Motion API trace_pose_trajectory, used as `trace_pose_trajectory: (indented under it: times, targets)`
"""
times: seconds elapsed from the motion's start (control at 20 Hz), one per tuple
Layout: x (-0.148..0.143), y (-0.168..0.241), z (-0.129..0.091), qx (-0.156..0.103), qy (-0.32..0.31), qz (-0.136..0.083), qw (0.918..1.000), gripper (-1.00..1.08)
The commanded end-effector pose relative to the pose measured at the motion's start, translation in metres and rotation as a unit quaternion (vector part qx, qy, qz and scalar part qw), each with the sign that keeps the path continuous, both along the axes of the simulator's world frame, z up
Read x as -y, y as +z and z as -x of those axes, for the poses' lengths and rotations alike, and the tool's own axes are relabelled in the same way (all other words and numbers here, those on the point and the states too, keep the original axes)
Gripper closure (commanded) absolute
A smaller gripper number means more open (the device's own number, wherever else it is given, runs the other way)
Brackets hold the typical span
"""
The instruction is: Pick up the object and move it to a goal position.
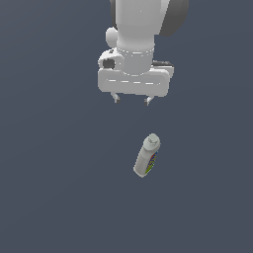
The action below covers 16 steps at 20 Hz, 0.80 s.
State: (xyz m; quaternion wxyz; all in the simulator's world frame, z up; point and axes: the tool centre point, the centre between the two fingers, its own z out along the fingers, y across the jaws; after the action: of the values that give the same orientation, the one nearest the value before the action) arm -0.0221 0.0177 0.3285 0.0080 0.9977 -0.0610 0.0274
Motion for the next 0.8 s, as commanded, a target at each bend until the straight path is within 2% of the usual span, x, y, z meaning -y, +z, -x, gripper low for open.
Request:
trace_pose_trajectory:
  times: [0.0,0.35,0.75]
  targets:
    - [-0.005,-0.002,-0.009,-0.002,-0.029,-0.002,0.9996,-0.92]
    - [-0.020,-0.011,-0.033,-0.006,-0.109,-0.008,0.9940,-0.92]
    - [-0.038,-0.023,-0.058,-0.012,-0.200,-0.013,0.9797,-0.92]
